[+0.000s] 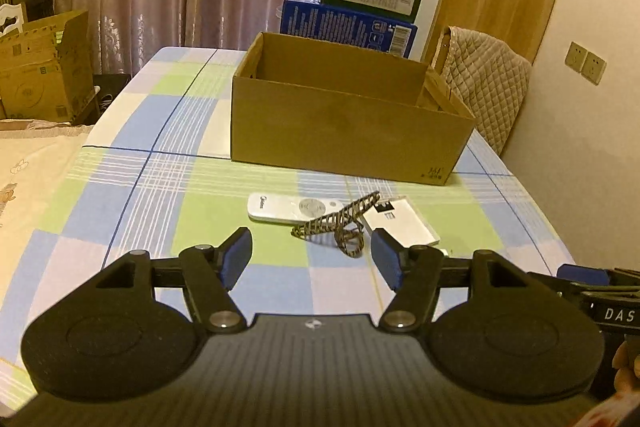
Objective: Organize rigid objects
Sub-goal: 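Withdraw both tools from the box toward the remaining items, then grasp the green-lidded jar with the right tool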
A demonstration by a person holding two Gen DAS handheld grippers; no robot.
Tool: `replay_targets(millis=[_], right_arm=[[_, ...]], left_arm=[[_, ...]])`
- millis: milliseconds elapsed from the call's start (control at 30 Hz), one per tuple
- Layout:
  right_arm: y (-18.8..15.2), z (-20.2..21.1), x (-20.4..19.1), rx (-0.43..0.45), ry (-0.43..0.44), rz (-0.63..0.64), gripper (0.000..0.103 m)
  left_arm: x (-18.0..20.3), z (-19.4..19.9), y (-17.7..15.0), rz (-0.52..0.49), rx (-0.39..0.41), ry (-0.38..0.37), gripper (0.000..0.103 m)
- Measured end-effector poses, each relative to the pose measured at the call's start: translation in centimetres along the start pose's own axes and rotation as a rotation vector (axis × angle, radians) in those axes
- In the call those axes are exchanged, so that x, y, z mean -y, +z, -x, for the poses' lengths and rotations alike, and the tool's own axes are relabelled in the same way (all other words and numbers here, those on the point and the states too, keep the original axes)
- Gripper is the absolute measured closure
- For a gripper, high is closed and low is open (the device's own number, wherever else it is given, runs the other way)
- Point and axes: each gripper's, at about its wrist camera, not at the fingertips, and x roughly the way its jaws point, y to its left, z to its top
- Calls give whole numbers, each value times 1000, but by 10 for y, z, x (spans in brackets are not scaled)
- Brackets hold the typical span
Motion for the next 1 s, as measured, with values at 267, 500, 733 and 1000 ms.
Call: replay_targets(millis=[267, 500, 733, 1000], right_arm=[[-1, -4, 1, -8, 3, -12, 24], [-2, -13, 8, -29, -3, -20, 24], [-2, -30, 11, -39, -6, 7, 24], [-3, -63, 12, -62, 14, 51, 31]], left_arm=[[3, -6, -6, -12, -24, -10, 42], [4, -18, -12, -15, -55, -13, 41], [3, -37, -16, -2, -86, -23, 41], [0, -74, -20, 72, -132, -53, 41]])
